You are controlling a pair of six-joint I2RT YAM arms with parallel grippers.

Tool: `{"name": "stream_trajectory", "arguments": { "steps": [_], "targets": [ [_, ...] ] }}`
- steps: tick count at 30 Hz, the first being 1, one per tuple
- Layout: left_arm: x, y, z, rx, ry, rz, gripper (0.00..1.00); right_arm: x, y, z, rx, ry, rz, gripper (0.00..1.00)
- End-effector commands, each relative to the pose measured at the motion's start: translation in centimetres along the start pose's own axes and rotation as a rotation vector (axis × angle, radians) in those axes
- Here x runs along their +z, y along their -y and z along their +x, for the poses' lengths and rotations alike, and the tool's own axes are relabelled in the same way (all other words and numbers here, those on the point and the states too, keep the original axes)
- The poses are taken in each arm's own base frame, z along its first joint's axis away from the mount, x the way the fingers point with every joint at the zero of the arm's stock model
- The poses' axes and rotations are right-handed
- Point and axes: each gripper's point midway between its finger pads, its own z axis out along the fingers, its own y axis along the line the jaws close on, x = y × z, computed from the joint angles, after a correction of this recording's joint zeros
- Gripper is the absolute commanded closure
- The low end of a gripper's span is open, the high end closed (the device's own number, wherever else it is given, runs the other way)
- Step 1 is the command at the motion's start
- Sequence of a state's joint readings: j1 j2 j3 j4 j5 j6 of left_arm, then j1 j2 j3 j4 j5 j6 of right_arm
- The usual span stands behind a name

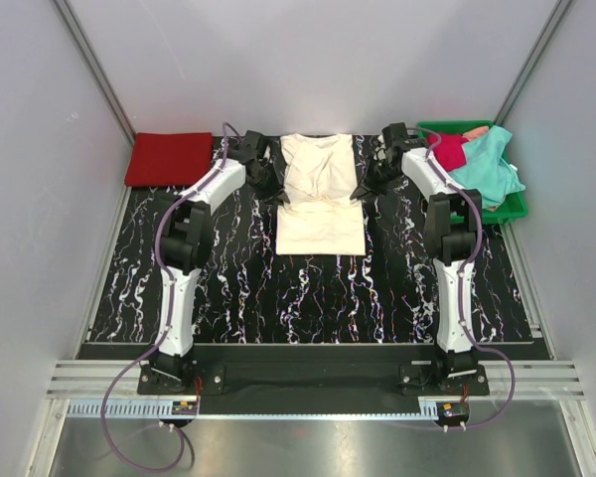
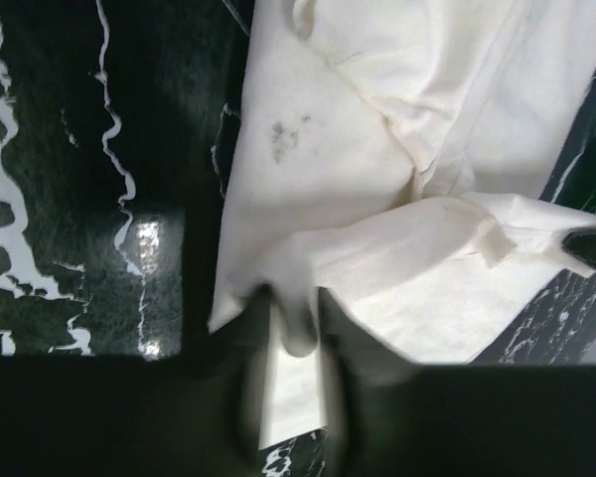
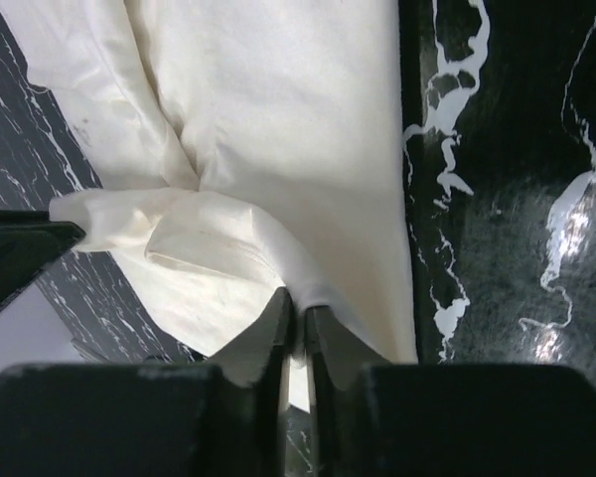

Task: Fold and stack the t-shirts
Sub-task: Fold the tshirt

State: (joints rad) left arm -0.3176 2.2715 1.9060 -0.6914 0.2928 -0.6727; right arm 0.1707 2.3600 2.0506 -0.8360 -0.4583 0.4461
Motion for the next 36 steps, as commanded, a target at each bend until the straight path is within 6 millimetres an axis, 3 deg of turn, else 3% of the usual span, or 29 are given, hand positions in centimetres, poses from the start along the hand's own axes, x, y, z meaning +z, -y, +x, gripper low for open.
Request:
{"name": "stream_trajectory", "arguments": {
  "steps": [1,3,4,6,7,9,10,11,12,13,14,15,16,17,18,19,20,22,29,32,36],
  "targets": [
    [-0.5,1.7,-2.8,0.009,0.057,0.059,0.65,0.3,-0.2,-1.7,0.005,0.024,-0.038,0.81],
    [-1.4,1.8,-4.9,0.034,0.124,0.034,0.56,0.5,0.2,-2.7,0.011,0.043,-0.037,0.7],
    [-2.1,1.7,-5.5,0.042,0.146,0.014,0.45,-0.1,-0.2,-3.8,-0.003,0.073,-0.045,0.64],
    [-4.8,2.0,-7.5,0.082,0.238,-0.012,0.37,-0.8,0.1,-4.2,-0.01,0.076,-0.023,0.57],
    [-5.7,2.4,-7.9,0.104,0.265,-0.011,0.36,-1.9,-0.2,-5.4,-0.059,0.121,0.005,0.5],
    [-7.7,3.0,-7.8,0.151,0.291,-0.003,0.37,-3.4,-0.4,-5.0,-0.085,0.118,0.034,0.48],
    [-9.1,4.3,-7.2,0.177,0.294,0.046,0.44,-3.9,-0.5,-4.8,-0.087,0.125,0.044,0.48],
    [-9.2,5.1,-6.9,0.2,0.306,0.087,0.48,-5.2,-2.1,-4.5,-0.109,0.152,0.028,0.48],
    [-8.1,4.2,-5.1,0.192,0.261,0.087,0.52,-4.7,-1.7,-3.3,-0.093,0.128,0.041,0.47],
    [-8.7,5.6,-3.5,0.209,0.236,0.151,0.58,-4.8,-2.3,-3.1,-0.109,0.148,0.033,0.48],
    [-8.6,6.6,-3.2,0.207,0.247,0.212,0.61,-5.8,-3.6,-2.6,-0.133,0.169,0.022,0.49],
    [-7.1,5.5,-1.1,0.189,0.194,0.217,0.63,-4.5,-3.4,-0.8,-0.14,0.138,0.047,0.51],
    [-7.2,6.8,0.2,0.201,0.171,0.274,0.72,-4.1,-4.3,-0.7,-0.162,0.164,0.032,0.57],
    [-6.1,7.2,1.5,0.199,0.162,0.305,0.73,-3.2,-5.0,0.4,-0.172,0.166,0.009,0.7],
    [-6.4,7.8,1.1,0.2,0.181,0.329,0.74,-3.1,-4.6,1.1,-0.156,0.147,0.014,0.77],
    [-5.2,8.0,2.5,0.203,0.145,0.339,0.76,-2.5,-5.5,1.3,-0.173,0.166,-0.007,0.86],
    [-4.8,8.6,2.6,0.196,0.14,0.367,0.78,-2.3,-5.7,1.6,-0.171,0.172,-0.009,0.95],
    [-3.2,9.0,3.5,0.19,0.105,0.389,0.79,-1.1,-5.9,2.3,-0.169,0.177,-0.023,0.98],
    [0.3,8.8,2.9,0.195,0.088,0.39,0.8,2.4,-5.0,3.0,-0.145,0.182,-0.007,1.0],
    [1.7,8.8,2.1,0.193,0.096,0.391,0.8,3.4,-4.2,2.6,-0.135,0.216,0.016,1.0],
    [4.1,8.1,0.3,0.16,0.112,0.39,0.8,4.1,-4.1,0.6,-0.157,0.29,0.036,1.0]
  ]
}}
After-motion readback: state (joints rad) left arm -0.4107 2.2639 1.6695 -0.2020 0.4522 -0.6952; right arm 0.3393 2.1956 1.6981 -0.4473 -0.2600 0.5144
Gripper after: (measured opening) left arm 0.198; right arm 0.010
